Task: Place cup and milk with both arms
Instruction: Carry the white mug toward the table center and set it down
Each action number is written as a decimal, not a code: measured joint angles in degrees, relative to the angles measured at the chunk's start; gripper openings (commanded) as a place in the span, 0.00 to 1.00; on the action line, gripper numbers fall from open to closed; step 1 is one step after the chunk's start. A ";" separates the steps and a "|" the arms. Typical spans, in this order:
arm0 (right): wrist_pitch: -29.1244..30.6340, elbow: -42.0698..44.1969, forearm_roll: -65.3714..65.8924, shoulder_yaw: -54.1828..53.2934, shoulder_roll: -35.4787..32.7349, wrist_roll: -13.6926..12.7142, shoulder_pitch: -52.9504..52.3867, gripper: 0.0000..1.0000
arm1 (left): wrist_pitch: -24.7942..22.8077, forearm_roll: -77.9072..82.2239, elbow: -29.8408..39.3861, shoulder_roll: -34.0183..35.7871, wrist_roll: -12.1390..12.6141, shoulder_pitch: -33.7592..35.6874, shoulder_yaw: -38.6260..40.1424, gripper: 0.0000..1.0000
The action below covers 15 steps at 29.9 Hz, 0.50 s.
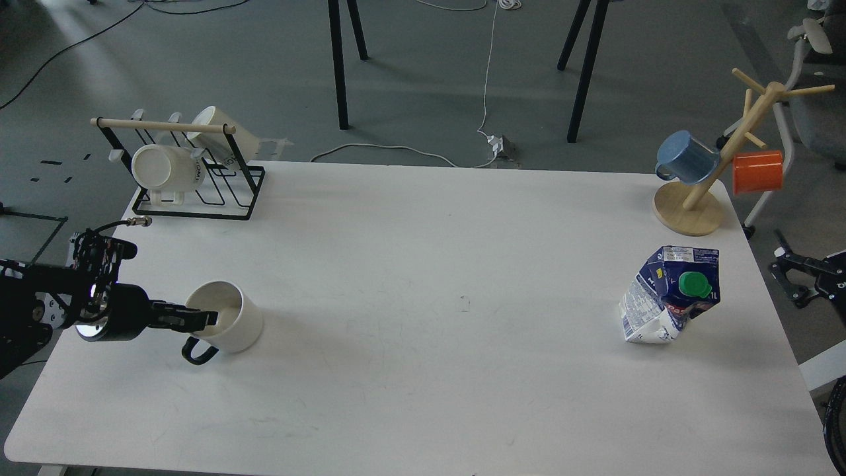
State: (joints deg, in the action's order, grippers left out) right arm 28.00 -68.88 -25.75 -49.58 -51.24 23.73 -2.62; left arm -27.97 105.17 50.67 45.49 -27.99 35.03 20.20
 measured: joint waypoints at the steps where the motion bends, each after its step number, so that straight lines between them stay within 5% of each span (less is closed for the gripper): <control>1: 0.00 0.00 0.00 0.00 0.00 0.00 0.04 0.96 | 0.00 0.01 0.37 0.12 0.00 0.10 0.00 0.00; 10: 0.00 -0.19 -0.01 -0.39 0.09 0.00 0.24 0.96 | 0.00 3.55 3.08 -0.73 0.00 5.88 0.02 0.00; 15: 0.00 -0.20 -0.07 -0.61 0.09 0.00 0.23 0.96 | -0.01 8.75 3.05 -8.78 0.00 9.95 -0.03 0.00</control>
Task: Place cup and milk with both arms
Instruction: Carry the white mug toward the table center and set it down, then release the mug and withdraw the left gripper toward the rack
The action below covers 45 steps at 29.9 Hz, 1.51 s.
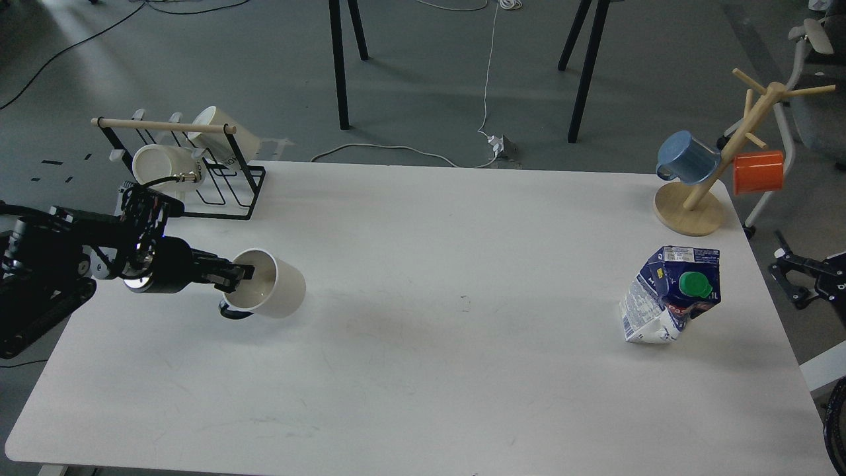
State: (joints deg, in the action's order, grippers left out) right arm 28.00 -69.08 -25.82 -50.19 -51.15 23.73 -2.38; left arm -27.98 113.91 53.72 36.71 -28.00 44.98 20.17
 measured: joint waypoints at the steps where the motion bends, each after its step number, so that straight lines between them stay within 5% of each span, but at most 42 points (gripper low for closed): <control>1: 0.00 0.06 -0.04 -0.04 0.00 0.00 -0.01 0.96 | -0.02 0.84 -0.23 -1.89 0.00 0.43 -0.15 0.00; 9: 0.00 0.11 -0.26 -0.48 0.08 0.05 -0.07 0.96 | -0.03 5.97 -6.23 -17.25 0.00 1.17 -0.90 0.00; 14: 0.00 0.20 -0.35 -0.51 0.10 0.10 -0.14 0.96 | -0.03 6.46 -6.78 -20.46 0.00 1.08 -0.92 0.03; 17: 0.00 0.25 -0.31 -0.49 0.11 0.10 -0.15 0.96 | -0.03 6.40 -6.80 -20.60 0.00 1.08 -0.92 0.10; 21: 0.00 0.32 -0.25 -0.43 0.16 0.10 -0.13 0.96 | -0.03 5.58 -6.09 -20.04 0.00 1.08 -0.58 0.42; 26: 0.00 0.39 -0.20 -0.31 0.17 0.02 -0.07 0.96 | -0.03 2.12 -4.29 -19.40 0.00 0.92 0.45 0.65; 38: 0.00 0.21 -0.54 -0.34 0.13 0.05 0.35 0.96 | -0.03 -8.69 0.40 -15.58 0.00 0.97 7.70 0.87; 45: 0.00 0.41 -2.46 -1.22 -2.81 0.24 8.77 0.97 | -0.01 -40.18 -1.57 -7.35 -0.01 -1.73 18.28 0.89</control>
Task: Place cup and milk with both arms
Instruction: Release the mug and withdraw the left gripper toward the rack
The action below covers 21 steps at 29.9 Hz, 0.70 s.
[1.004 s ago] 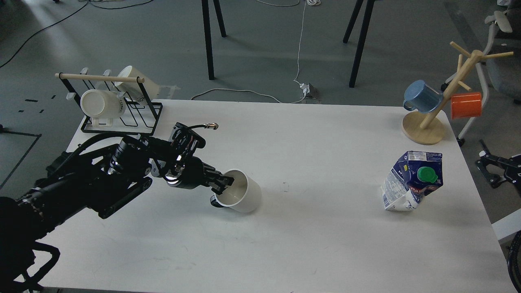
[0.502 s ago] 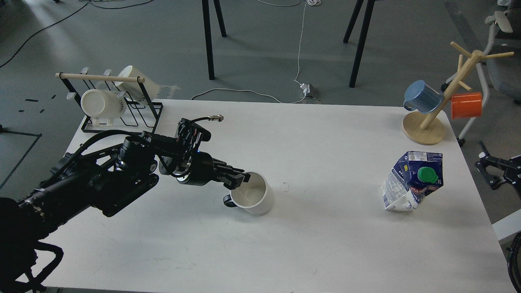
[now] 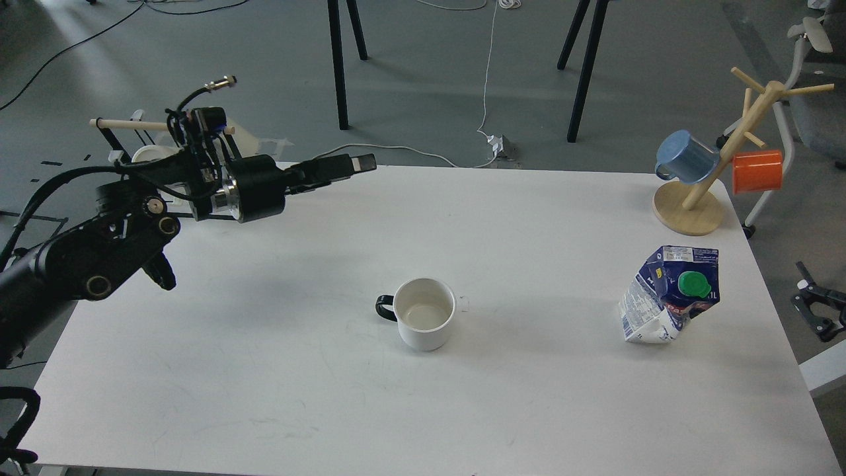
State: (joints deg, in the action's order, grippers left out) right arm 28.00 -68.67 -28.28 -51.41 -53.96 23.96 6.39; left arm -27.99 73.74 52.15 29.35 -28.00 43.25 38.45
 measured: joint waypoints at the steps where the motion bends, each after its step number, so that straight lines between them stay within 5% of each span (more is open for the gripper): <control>1: 0.00 -0.02 -0.61 0.04 -0.23 0.01 1.66 0.98 | 0.00 -6.29 -1.98 1.15 0.01 -0.76 0.67 0.89; 10: 0.00 -5.37 -0.80 1.55 6.19 -0.47 8.02 0.99 | 0.04 -56.10 -12.24 6.36 0.01 -6.36 1.30 0.92; 21: 0.00 -6.91 0.15 8.35 14.47 -0.51 7.43 0.99 | -0.02 -60.89 -12.59 6.84 0.01 -8.68 1.17 0.94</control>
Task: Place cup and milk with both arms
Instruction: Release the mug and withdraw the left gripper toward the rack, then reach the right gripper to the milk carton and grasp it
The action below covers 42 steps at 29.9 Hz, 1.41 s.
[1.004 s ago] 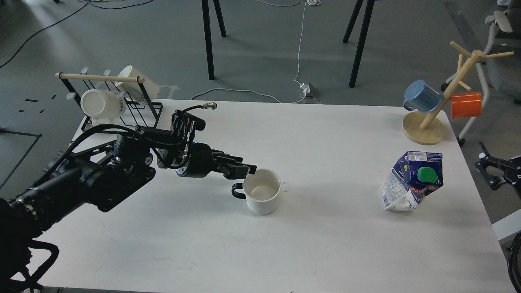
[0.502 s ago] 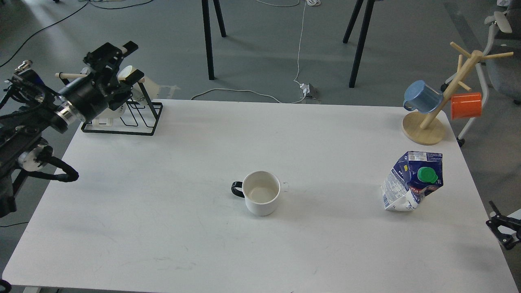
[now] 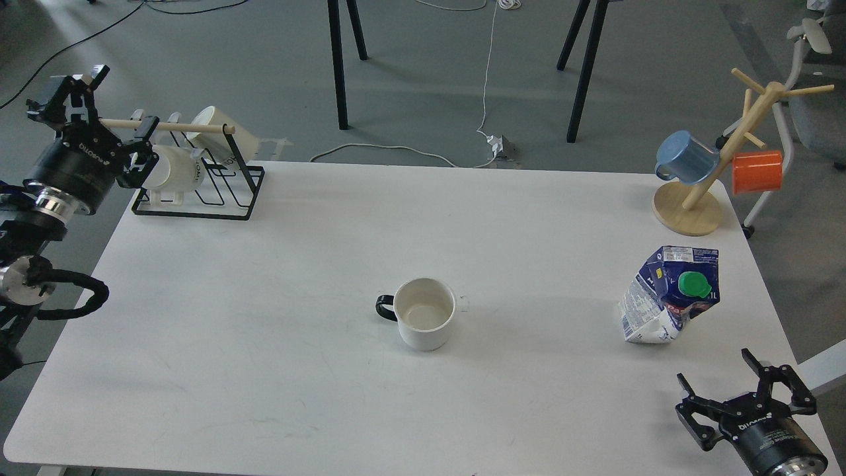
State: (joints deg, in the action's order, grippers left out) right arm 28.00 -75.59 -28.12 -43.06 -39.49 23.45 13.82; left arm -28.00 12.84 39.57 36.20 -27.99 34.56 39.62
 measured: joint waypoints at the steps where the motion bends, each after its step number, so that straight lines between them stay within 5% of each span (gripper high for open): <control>1: 0.00 0.08 -0.01 0.18 0.56 0.02 -0.12 0.99 | 0.00 0.18 -0.01 0.00 0.00 -0.02 -0.25 0.94; 27: 0.00 2.20 -0.80 0.24 7.41 0.37 -10.45 0.95 | 0.00 4.38 -0.02 -0.09 0.00 -4.79 -0.60 0.97; 29: 0.00 2.71 -0.80 0.33 8.18 0.37 -10.94 0.80 | 0.00 4.38 -0.02 -0.08 0.00 -4.97 -0.59 0.97; 31: 0.00 2.93 -0.76 0.47 8.73 0.33 -11.08 0.41 | 0.00 4.39 -0.03 -0.08 0.00 -5.14 -0.60 0.97; 34: 0.00 3.12 -0.43 0.51 9.18 0.20 -11.09 0.39 | 0.00 4.38 -0.16 -0.08 0.00 -5.40 -0.65 0.97; 37: 0.00 3.22 -0.30 0.45 9.32 0.19 -11.02 0.26 | 0.00 4.39 -0.25 -0.08 0.00 -5.72 -0.68 0.98; 42: 0.00 2.95 -0.17 0.12 9.36 0.19 -10.77 0.23 | 0.01 4.45 -0.28 -0.14 0.00 -6.35 -0.69 0.98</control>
State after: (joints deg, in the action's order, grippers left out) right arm 28.00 -72.63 -28.30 -42.94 -30.13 23.64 3.05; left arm -27.99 17.29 39.28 36.05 -28.00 28.22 38.93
